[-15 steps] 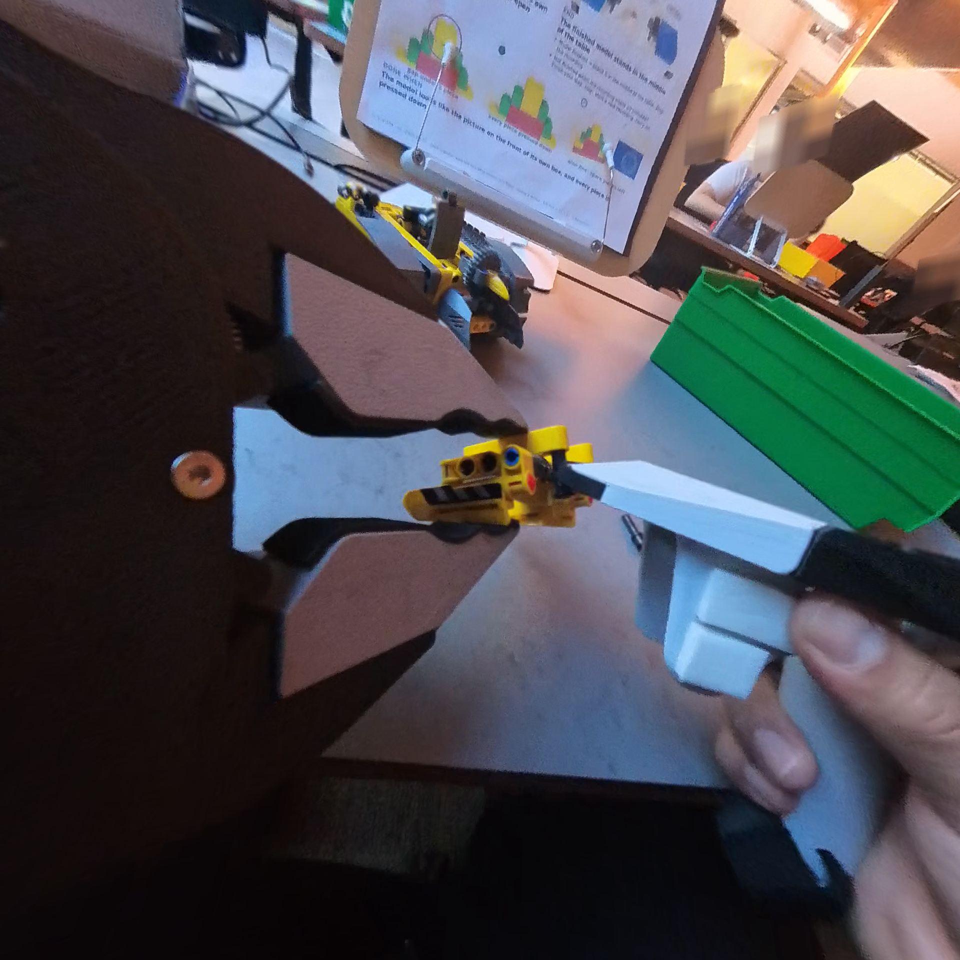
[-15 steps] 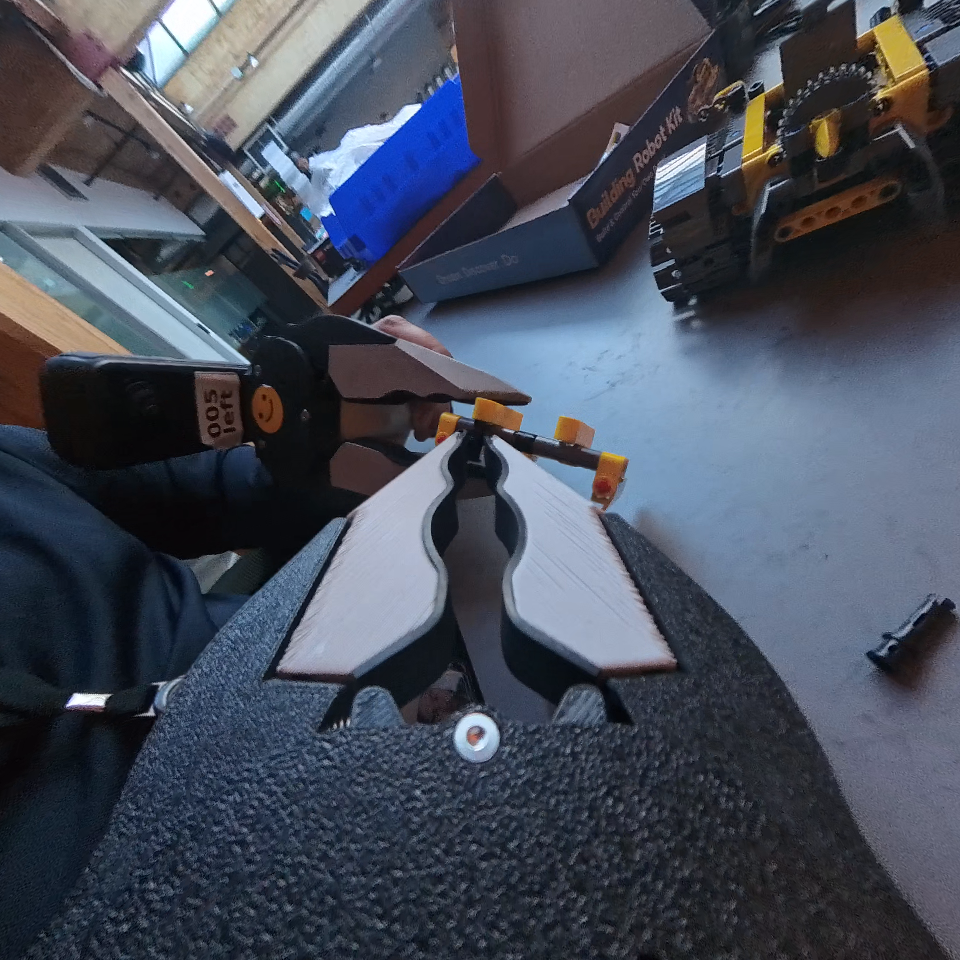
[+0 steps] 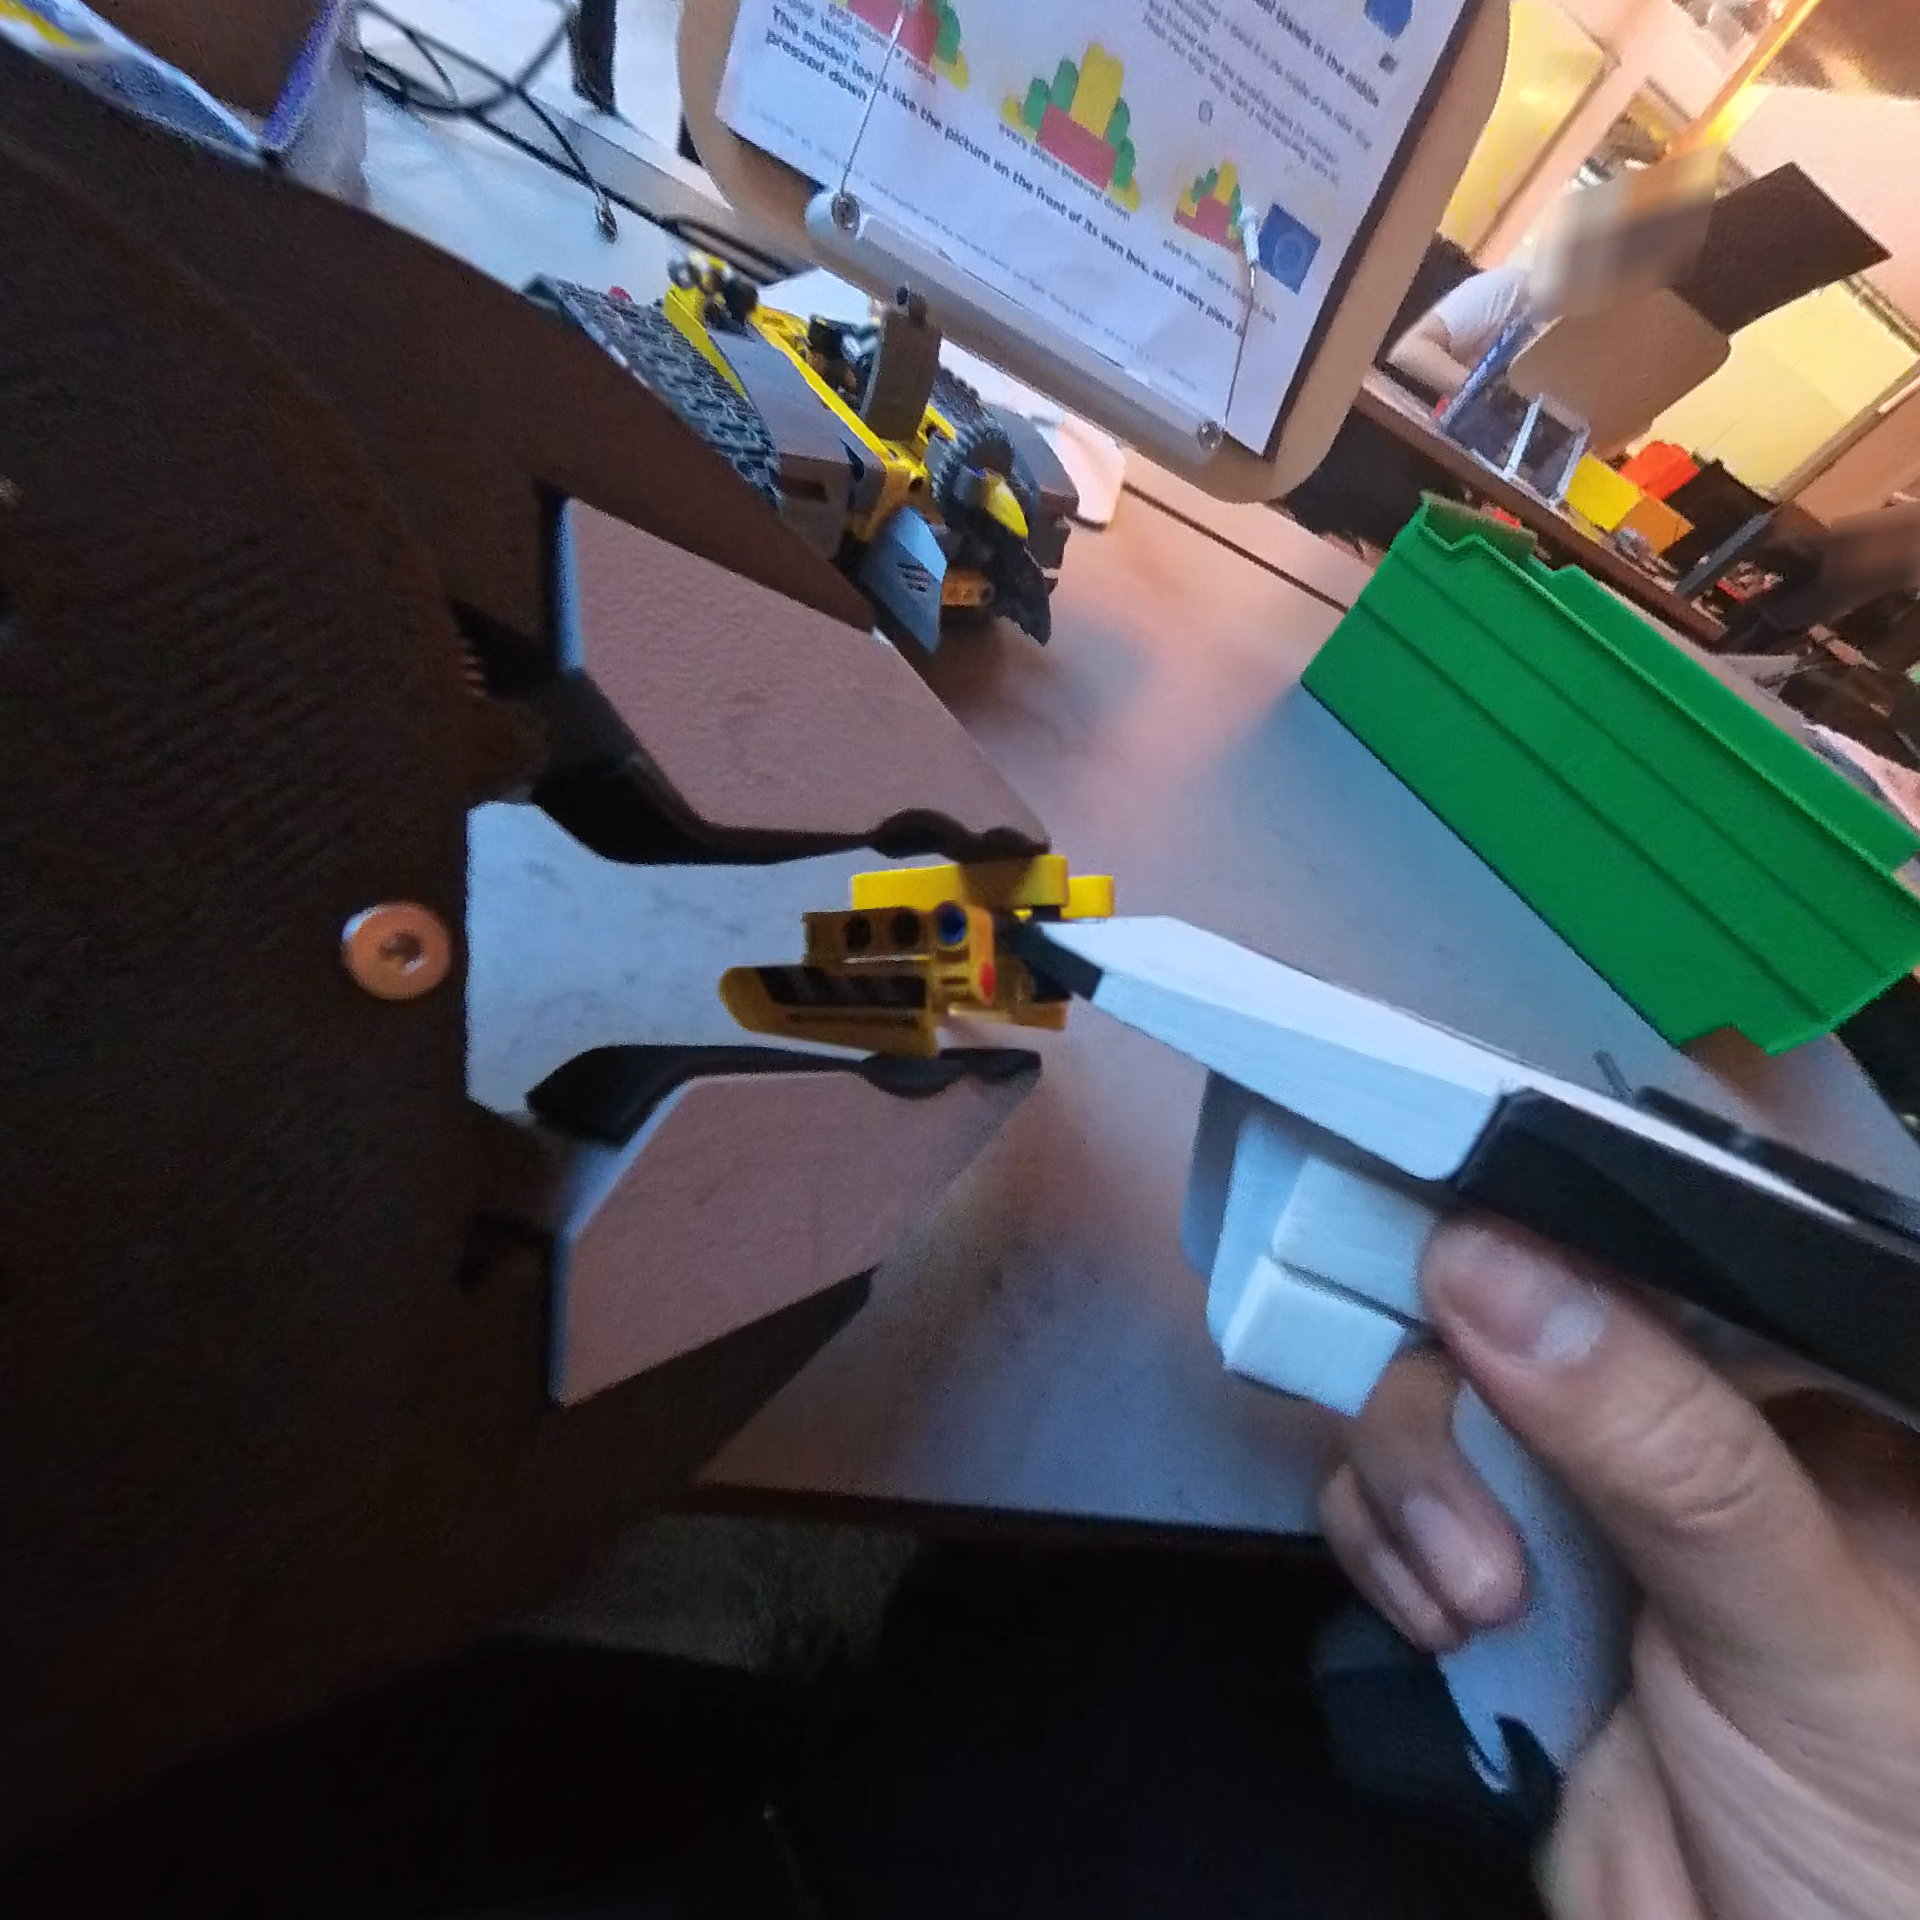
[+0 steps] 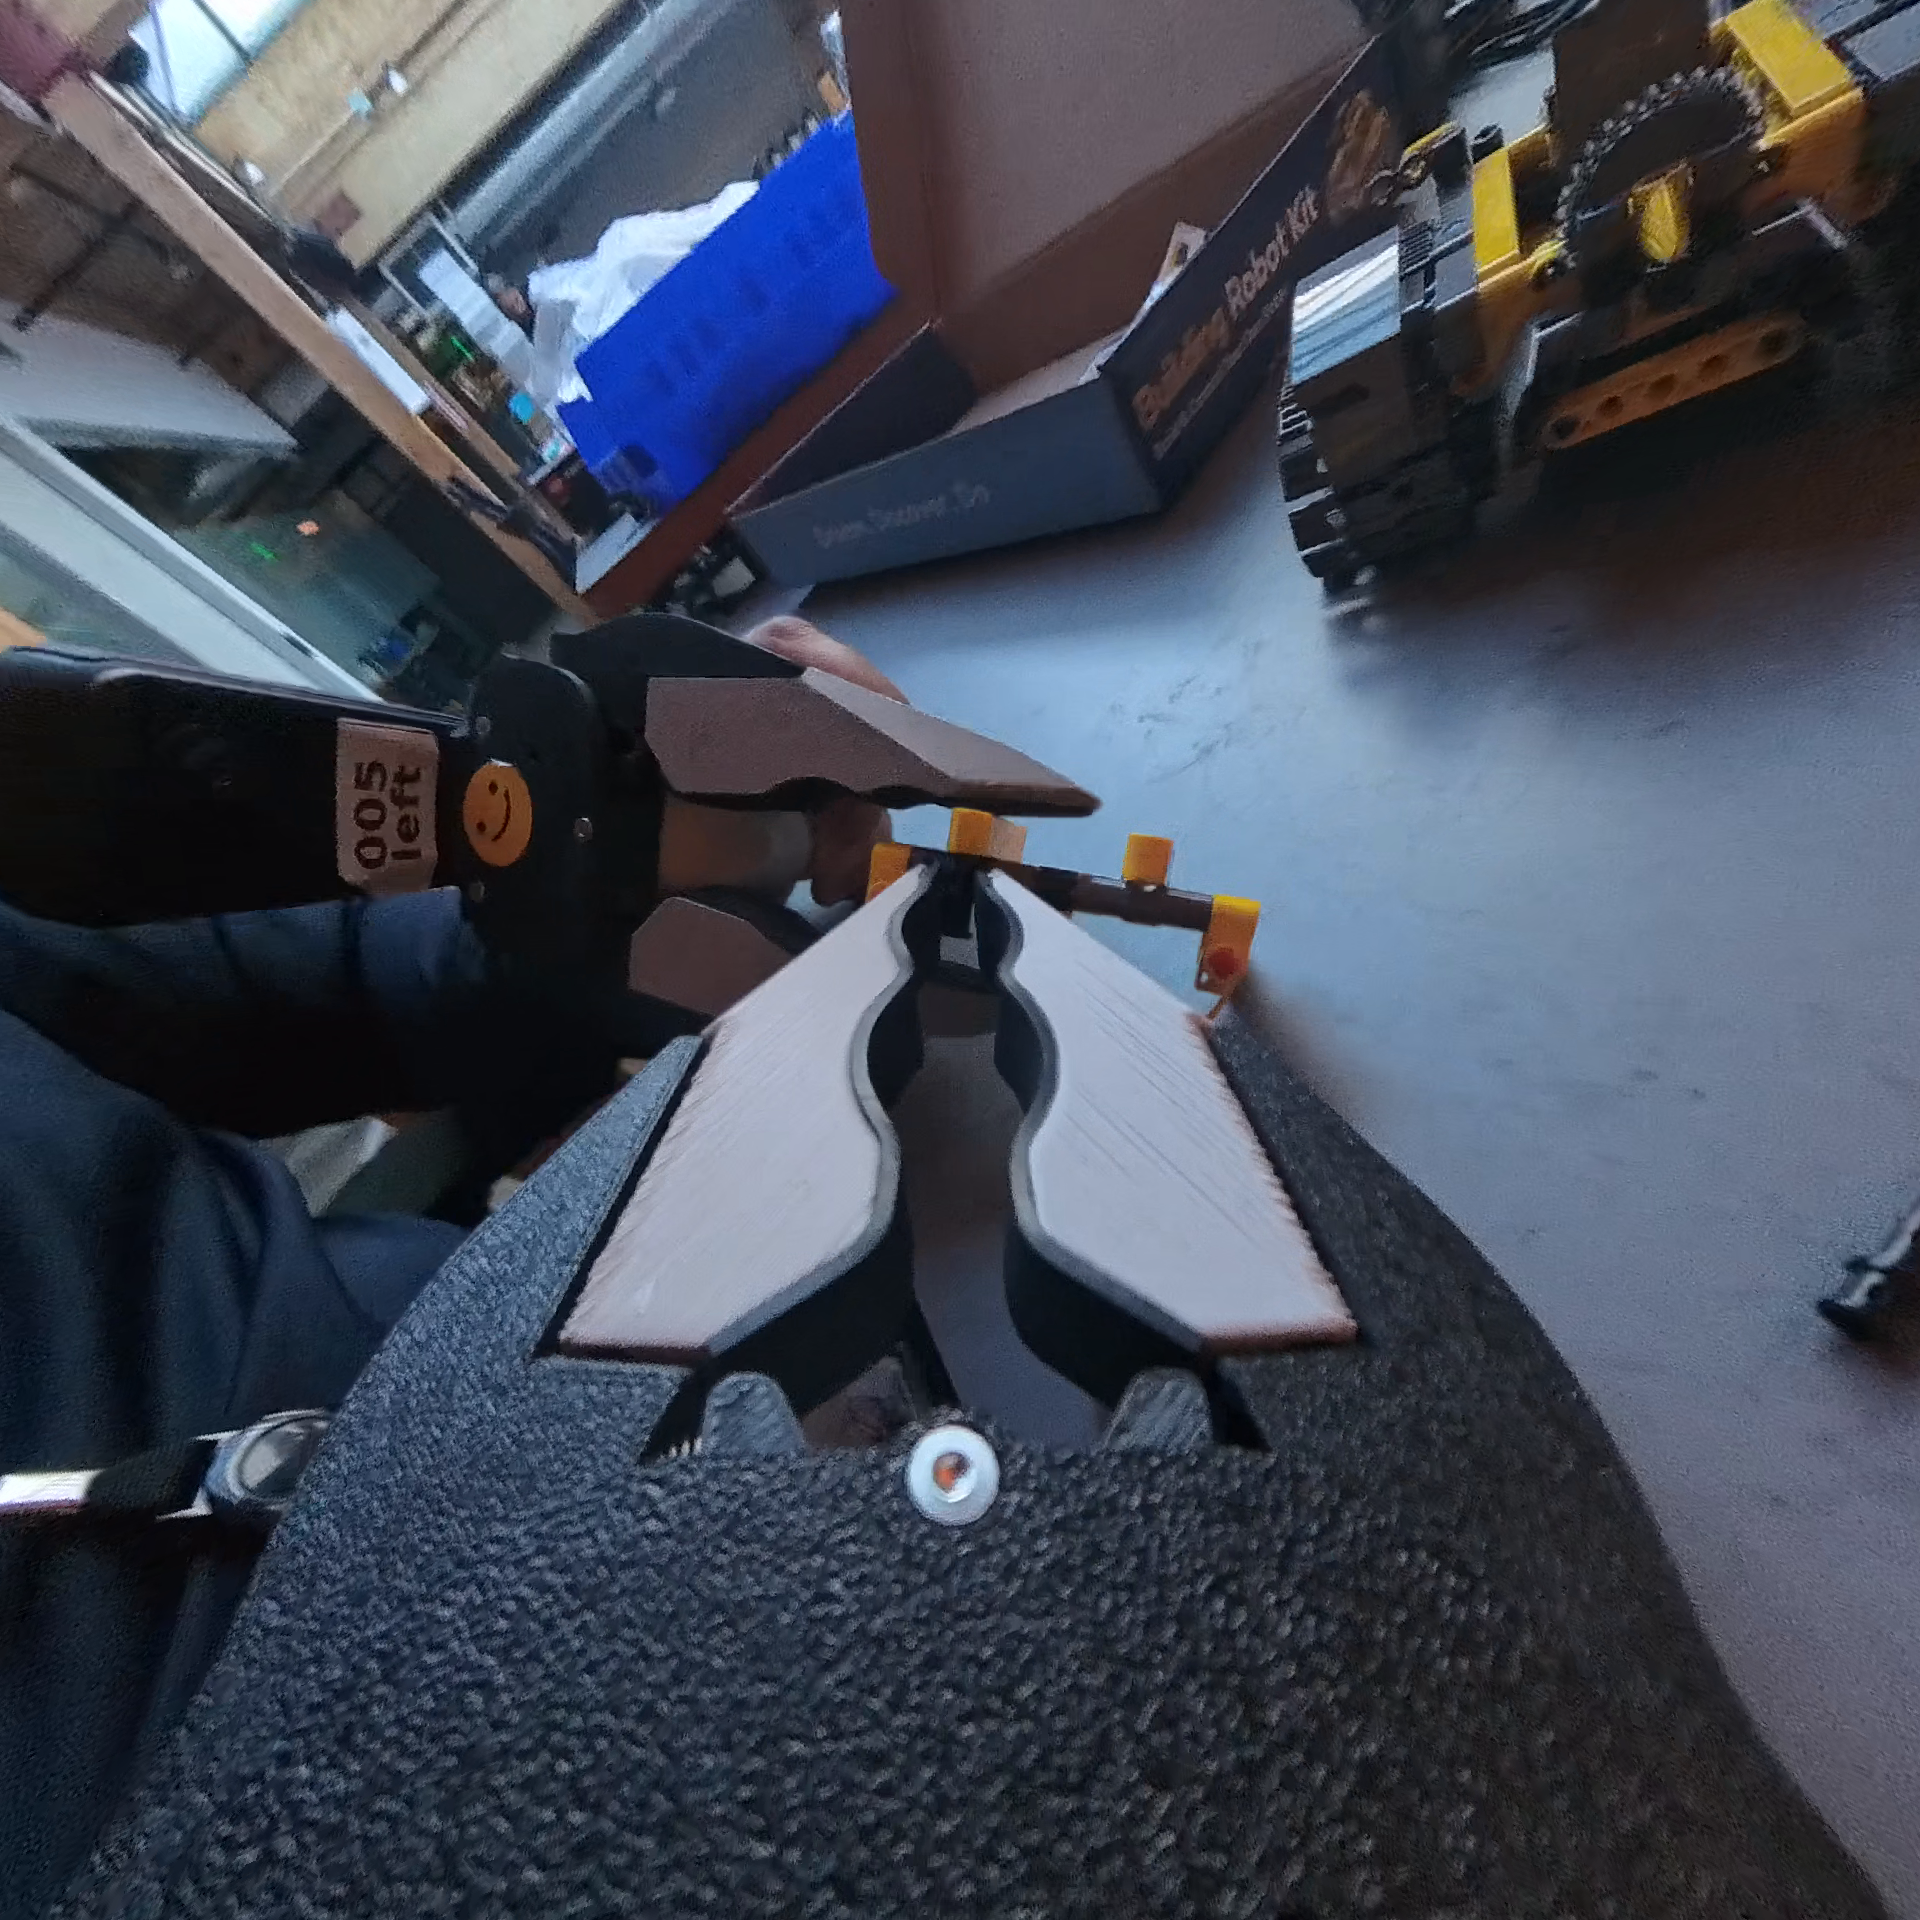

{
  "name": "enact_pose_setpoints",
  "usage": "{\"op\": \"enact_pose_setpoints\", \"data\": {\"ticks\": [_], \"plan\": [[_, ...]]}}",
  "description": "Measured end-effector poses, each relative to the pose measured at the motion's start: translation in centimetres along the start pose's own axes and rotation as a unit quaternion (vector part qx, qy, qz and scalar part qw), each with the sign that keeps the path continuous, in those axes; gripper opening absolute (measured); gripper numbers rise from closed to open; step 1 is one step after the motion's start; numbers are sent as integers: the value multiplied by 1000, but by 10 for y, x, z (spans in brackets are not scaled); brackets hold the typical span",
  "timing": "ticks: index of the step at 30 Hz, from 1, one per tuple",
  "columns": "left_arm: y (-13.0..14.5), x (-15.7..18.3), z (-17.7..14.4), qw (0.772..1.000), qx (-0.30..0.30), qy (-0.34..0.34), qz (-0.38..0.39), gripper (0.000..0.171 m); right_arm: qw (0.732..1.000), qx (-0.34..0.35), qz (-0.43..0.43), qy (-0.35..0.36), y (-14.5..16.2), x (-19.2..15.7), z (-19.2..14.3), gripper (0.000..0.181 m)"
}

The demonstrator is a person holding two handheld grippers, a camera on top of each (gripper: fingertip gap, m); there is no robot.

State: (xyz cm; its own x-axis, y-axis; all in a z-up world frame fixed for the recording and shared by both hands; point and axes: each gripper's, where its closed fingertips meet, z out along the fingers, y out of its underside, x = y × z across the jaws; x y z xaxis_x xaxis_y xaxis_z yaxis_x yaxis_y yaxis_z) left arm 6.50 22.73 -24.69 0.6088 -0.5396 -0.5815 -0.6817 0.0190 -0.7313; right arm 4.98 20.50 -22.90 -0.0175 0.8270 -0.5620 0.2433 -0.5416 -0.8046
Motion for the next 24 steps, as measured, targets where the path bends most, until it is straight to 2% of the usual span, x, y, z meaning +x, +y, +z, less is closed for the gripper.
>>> {"op": "enact_pose_setpoints", "data": {"ticks": [4, 6, 9, 11, 13, 16, 24], "plan": [[10, -4, 4, 998, -42, 5, 51, 31, 995, -73, -68, 18, 2, 7, 2, 2], [14, -5, 5, 995, -51, -3, 87, 31, 986, -132, -101, 12, 5, 8, 2, 2], [20, -3, 5, 988, -64, -18, 136, 30, 968, -232, -94, -16, 16, 9, 3, 4], [24, -2, 9, 983, -75, -27, 165, 30, 948, -297, -113, 8, 24, 19, 4, 2], [26, -4, 11, 980, -79, -39, 180, 30, 935, -333, -120, 19, 26, 24, 5, 2], [30, -6, 11, 981, -75, -43, 175, 30, 925, -353, -138, 32, 26, 27, 8, 2], [38, -10, 14, 974, -91, -80, 194, 31, 936, -330, -119, 36, 28, 36, 14, 2]]}}
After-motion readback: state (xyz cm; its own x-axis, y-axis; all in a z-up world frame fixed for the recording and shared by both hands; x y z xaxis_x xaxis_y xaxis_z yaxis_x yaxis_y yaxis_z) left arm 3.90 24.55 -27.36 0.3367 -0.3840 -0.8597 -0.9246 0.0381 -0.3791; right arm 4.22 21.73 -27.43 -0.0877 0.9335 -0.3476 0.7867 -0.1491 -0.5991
